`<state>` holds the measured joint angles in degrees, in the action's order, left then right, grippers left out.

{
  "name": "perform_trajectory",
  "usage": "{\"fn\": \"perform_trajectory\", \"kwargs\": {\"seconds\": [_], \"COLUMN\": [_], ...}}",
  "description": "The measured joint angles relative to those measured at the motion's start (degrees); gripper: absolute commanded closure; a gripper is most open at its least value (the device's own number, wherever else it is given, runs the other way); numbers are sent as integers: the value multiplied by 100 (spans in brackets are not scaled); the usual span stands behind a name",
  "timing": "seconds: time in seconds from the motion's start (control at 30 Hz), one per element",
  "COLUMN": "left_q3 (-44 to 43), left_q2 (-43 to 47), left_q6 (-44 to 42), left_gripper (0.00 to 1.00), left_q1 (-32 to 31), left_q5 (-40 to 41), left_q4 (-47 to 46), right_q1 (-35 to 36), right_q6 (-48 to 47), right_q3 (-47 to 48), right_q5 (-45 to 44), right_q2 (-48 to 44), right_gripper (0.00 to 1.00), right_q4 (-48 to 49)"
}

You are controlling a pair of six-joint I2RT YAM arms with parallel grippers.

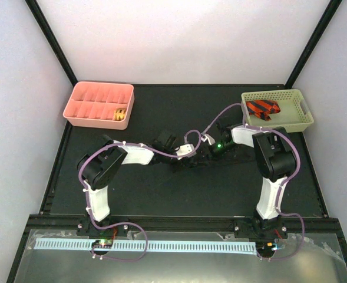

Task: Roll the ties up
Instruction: Roll the tie at the center of the board.

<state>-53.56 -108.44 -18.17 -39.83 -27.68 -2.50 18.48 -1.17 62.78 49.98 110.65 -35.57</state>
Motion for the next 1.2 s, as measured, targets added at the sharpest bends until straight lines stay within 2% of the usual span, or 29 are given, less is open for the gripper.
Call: {"fn": "perform_trajectory", "kwargs": {"seconds": [0.07, 0.13, 0.27, 0.47, 0.53, 0.57, 0.67, 0.83, 1.0, 1.2], "left_q3": [-2, -7, -46, -68, -68, -68, 22, 964, 1694, 1692], "left_q2": [0, -2, -13, -31, -31, -31, -4, 400, 525, -164], "left_q6": [2, 7, 28, 46, 44, 44, 24, 44, 111, 304], "left_gripper": [81, 81, 81, 78, 72, 61, 40, 19, 16, 19], "left_q1": [0, 0, 0, 0, 2, 2, 2, 140, 313, 317], "left_q5": [7, 13, 31, 37, 39, 39, 4, -138, -363, -896], "left_q4": [2, 7, 57, 66, 63, 61, -96, -1091, -2267, -3834], "right_q1": [4, 4, 4, 4, 4, 4, 0, -66, -140, -170], "right_q6": [0, -11, -20, -17, -48, -59, -98, -179, -247, -345], "right_q3": [0, 0, -7, 0, 20, 22, 22, 55, 138, 308], "right_q5": [2, 20, 31, 11, 7, 9, 17, 168, 275, 282], "right_q2": [31, 33, 31, 33, 52, 63, 94, 271, 426, 573], "right_gripper": [55, 55, 84, 98, 99, 98, 98, 98, 98, 98], "right_q4": [2, 4, 22, 83, 63, 59, 57, -9, -164, -428]}}
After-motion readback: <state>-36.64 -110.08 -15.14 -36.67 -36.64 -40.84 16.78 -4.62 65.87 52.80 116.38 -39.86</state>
